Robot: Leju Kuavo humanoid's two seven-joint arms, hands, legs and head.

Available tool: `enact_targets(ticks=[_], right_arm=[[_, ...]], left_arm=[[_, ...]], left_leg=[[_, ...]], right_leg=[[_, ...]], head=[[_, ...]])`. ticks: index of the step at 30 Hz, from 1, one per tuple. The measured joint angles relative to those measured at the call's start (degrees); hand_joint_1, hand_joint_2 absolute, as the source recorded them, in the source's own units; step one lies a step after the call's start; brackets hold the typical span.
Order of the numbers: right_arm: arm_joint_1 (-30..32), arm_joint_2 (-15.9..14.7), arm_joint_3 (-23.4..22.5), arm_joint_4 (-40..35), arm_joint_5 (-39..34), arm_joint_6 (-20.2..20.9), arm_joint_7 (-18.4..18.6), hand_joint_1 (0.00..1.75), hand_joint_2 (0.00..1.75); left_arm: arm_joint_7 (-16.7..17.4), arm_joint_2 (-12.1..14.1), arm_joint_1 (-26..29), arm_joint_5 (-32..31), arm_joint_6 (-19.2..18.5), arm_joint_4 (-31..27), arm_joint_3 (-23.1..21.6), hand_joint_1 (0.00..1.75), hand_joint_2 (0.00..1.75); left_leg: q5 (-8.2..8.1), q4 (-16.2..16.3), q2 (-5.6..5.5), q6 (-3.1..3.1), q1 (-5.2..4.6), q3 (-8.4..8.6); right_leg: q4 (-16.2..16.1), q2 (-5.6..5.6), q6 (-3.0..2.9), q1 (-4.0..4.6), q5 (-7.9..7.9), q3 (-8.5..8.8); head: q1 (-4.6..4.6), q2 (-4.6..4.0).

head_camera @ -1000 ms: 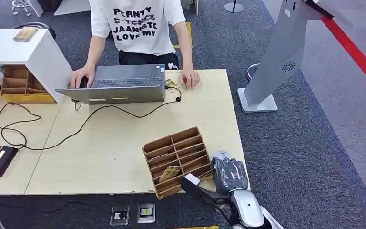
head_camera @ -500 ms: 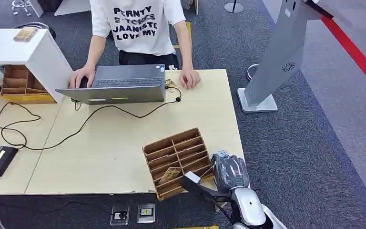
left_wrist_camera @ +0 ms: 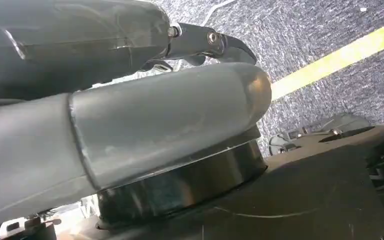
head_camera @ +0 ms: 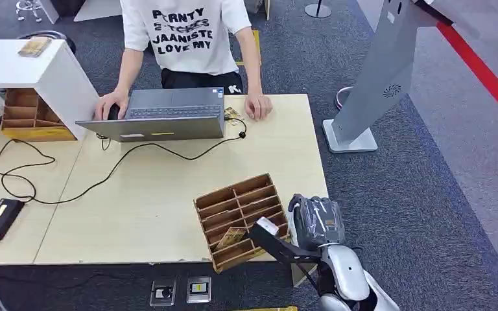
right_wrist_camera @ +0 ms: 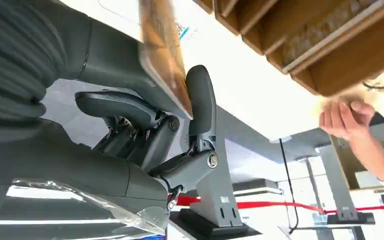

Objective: Pass the card to the sensor for recognition and then transmit it.

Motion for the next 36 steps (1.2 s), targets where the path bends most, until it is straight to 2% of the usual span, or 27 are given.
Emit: enact_targets(ticks=[12, 19, 27, 36], right_arm=[[-0.2, -1.3, -1.6, -3.8, -1.1, -2.3, 0.6, 1.75, 1.75], [0.4, -2.0, -3.0, -6.5, -2.5, -5.6, 0.3, 1.75, 1.75], [0.7, -2.8, -5.4, -11.3, -10.1, -9.6, -3.3, 1.75, 1.75], [-2.5, -3.2, -5.7, -15.4, -15.0, -10.0, -7.3, 1.75, 1.75]], left_arm=[[0.1, 0.0, 0.1, -1.7, 0.0, 0.0, 0.1, 0.00, 0.00], [0.3, 0.0, 0.1, -3.5, -0.1, 0.0, 0.1, 0.00, 0.00], [0.4, 0.0, 0.1, -6.8, -1.2, 0.0, 0.1, 0.00, 0.00], [0.5, -0.2, 0.2, -9.0, -1.5, 0.0, 0.1, 0.00, 0.00]], left_leg=[[0.00, 0.0, 0.00, 0.00, 0.00, 0.00], [0.00, 0.0, 0.00, 0.00, 0.00, 0.00], [0.00, 0.0, 0.00, 0.00, 0.00, 0.00], [0.01, 0.0, 0.00, 0.00, 0.00, -0.01]], right_leg=[[0.0, 0.00, 0.00, 0.00, 0.00, -0.01], [0.0, 0.01, 0.00, 0.00, 0.00, -0.01], [0.0, 0.01, 0.00, 0.00, 0.00, 0.00], [0.0, 0.00, 0.01, 0.00, 0.01, 0.02]], head=[[0.00, 0.00], [0.02, 0.00], [0.00, 0.00], [0.00, 0.00]])
